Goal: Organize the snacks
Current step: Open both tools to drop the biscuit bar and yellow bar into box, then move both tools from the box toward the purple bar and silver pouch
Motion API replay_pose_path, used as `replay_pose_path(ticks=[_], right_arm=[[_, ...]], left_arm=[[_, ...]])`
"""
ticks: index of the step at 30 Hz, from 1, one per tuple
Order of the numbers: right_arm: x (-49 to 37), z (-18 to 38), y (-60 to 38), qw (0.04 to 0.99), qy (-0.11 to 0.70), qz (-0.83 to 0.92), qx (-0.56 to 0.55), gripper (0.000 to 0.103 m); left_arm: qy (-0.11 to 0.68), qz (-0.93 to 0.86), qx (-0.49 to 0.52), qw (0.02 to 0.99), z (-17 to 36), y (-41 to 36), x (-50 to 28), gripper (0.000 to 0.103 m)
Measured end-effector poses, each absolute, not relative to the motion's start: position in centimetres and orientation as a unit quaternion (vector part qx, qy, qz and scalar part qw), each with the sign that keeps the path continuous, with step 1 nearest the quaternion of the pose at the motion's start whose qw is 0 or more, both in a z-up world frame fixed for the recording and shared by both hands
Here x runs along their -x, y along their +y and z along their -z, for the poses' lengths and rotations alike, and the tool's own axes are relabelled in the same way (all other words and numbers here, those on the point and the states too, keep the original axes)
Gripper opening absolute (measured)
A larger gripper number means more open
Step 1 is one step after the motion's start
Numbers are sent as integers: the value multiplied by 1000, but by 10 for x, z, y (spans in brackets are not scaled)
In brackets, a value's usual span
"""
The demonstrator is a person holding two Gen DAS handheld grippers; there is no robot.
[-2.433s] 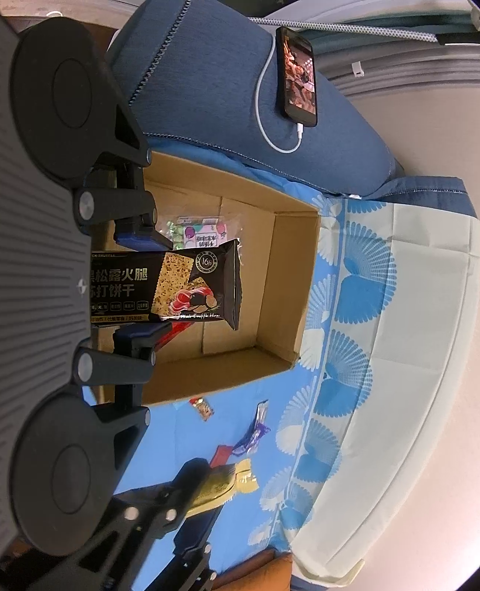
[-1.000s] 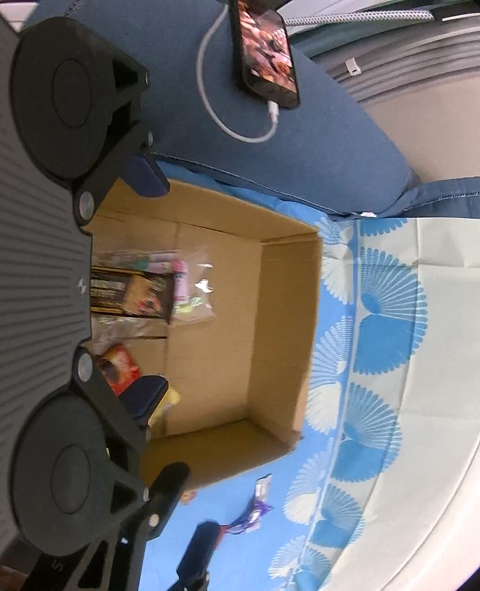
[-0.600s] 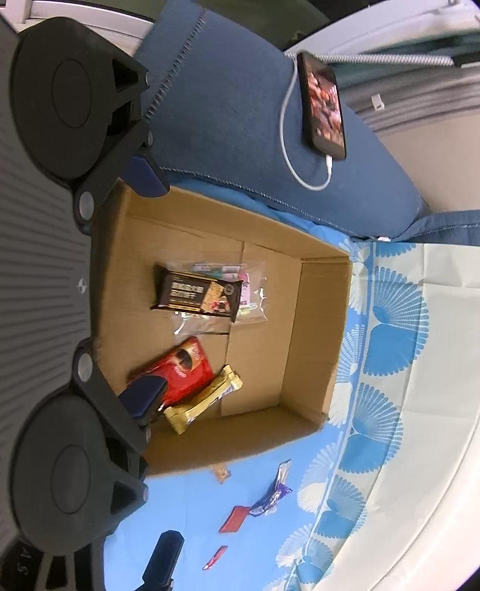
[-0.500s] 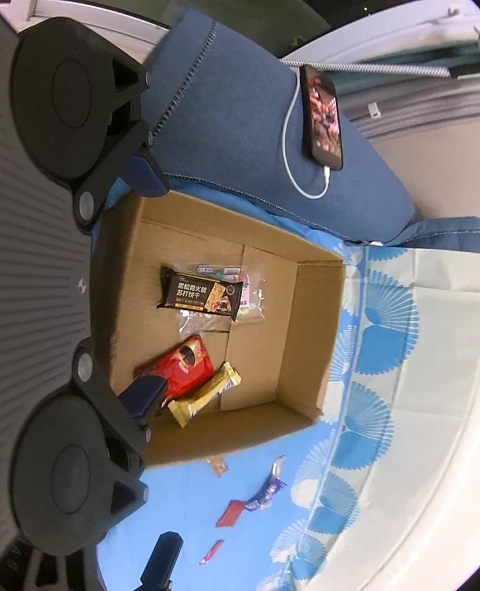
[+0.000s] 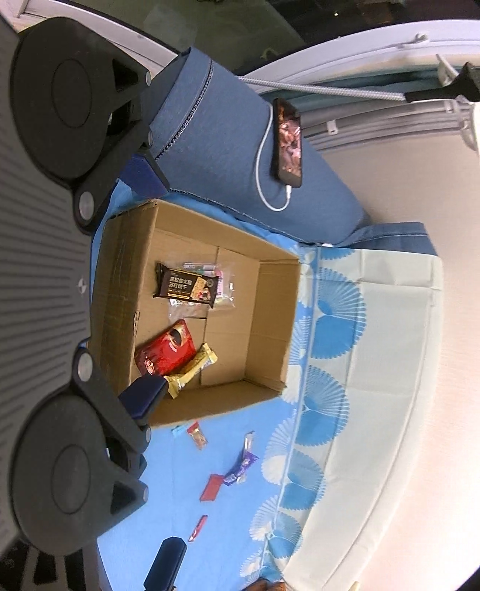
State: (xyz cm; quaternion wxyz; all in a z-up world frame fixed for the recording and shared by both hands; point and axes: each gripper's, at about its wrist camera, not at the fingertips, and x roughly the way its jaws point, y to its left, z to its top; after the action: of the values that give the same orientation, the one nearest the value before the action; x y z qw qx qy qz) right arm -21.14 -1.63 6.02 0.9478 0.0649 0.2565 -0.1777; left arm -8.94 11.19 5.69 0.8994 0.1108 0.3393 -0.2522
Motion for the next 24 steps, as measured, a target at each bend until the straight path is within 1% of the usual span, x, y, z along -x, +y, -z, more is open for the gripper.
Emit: replay_pose_path(ticks=[13,24], right_arm=[[242,-70,-8,951,228,202,-51,99],[235,-54,-40,944,238,208,-90,100]], left_arm=[[311,274,-114,903,-72,110,115,103],[332,259,-146,895,-62,83,99,103]])
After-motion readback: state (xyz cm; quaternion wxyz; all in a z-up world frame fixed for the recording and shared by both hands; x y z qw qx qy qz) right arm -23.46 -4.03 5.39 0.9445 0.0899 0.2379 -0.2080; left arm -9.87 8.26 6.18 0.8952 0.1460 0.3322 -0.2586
